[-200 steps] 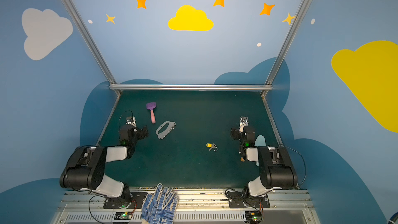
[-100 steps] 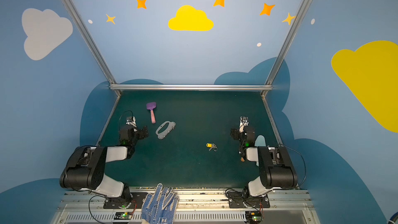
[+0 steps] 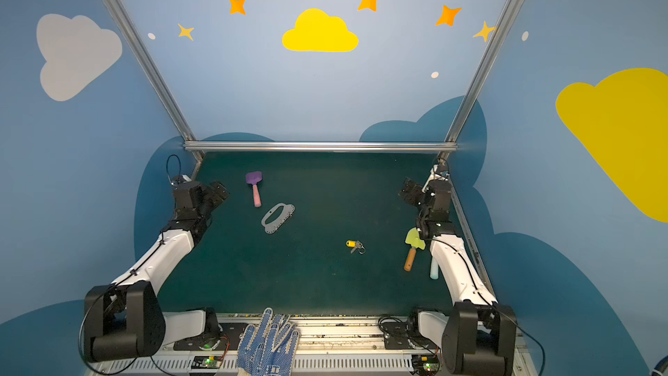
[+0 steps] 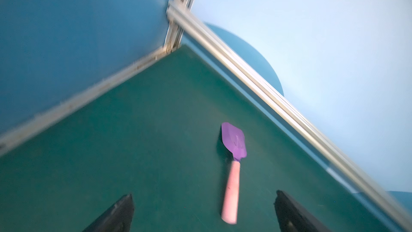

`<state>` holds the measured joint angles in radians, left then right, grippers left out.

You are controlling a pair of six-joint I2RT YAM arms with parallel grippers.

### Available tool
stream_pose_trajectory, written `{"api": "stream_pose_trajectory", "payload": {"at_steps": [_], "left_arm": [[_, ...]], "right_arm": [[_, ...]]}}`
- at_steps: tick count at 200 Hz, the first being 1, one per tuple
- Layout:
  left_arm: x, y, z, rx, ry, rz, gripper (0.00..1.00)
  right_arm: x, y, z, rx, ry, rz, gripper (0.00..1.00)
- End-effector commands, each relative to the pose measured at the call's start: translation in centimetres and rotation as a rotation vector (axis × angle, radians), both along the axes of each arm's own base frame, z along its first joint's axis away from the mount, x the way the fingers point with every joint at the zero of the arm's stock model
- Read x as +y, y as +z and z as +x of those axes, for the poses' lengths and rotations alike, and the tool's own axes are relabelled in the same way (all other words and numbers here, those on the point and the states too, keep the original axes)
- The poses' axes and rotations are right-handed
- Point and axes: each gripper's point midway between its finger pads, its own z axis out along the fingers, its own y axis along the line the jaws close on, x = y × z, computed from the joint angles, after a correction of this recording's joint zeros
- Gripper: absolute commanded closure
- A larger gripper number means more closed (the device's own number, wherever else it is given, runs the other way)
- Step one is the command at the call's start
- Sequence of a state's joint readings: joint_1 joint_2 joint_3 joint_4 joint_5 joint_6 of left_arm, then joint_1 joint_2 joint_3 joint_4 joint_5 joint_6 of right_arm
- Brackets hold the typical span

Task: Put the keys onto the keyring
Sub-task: 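Grasp the yellow-tagged key with the right gripper while the left arm advances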

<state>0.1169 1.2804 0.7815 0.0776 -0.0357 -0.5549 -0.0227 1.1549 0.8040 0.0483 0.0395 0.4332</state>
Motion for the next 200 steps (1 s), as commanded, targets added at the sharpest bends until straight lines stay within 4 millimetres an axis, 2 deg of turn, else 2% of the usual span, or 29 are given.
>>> {"api": "stream_pose_trajectory", "payload": {"at_steps": [1, 9, 25, 47, 73, 95, 105, 133, 161, 200], "left_arm": [[-6.5, -2.6, -2.0, 0.141, -0.218, -0.309, 0.02], [-7.8, -2.7, -2.6, 0.166, -0.263, -0.340, 0.04], [-10.7, -3.2, -4.0, 0.221, -0.354, -0.375, 0.11], [-14.8, -4.2, -6.2, 0.285, -0.492, -0.382, 0.20], [-18.0, -6.1, -8.7, 0.358, -0.576, -0.357, 0.28], [-19.6, -6.8, -9.5, 0.385, -0.617, -0.340, 0.37], [-20.3, -6.9, -9.6, 0.383, -0.635, -0.336, 0.39], [-21.2, -8.0, -9.2, 0.441, -0.626, -0.292, 0.43], [-22.2, -8.9, -8.5, 0.495, -0.627, -0.282, 0.46], [-25.0, -9.6, -8.8, 0.513, -0.683, -0.281, 0.44]], "right_arm": [[0.9, -4.9, -3.9, 0.255, -0.009, 0.195, 0.06], [1.8, -4.9, -4.7, 0.281, 0.036, 0.206, 0.07], [3.1, -5.7, -6.5, 0.361, 0.105, 0.217, 0.23], [3.8, -7.5, -8.9, 0.486, 0.145, 0.197, 0.31], [6.0, -9.0, -10.5, 0.553, 0.247, 0.159, 0.40], [9.0, -9.5, -10.8, 0.545, 0.350, 0.169, 0.48], [10.8, -9.8, -10.7, 0.539, 0.405, 0.154, 0.48], [13.5, -10.6, -10.1, 0.567, 0.465, 0.123, 0.44], [15.2, -11.5, -9.7, 0.598, 0.481, 0.062, 0.45], [17.1, -14.4, -10.4, 0.732, 0.511, -0.019, 0.60]]}}
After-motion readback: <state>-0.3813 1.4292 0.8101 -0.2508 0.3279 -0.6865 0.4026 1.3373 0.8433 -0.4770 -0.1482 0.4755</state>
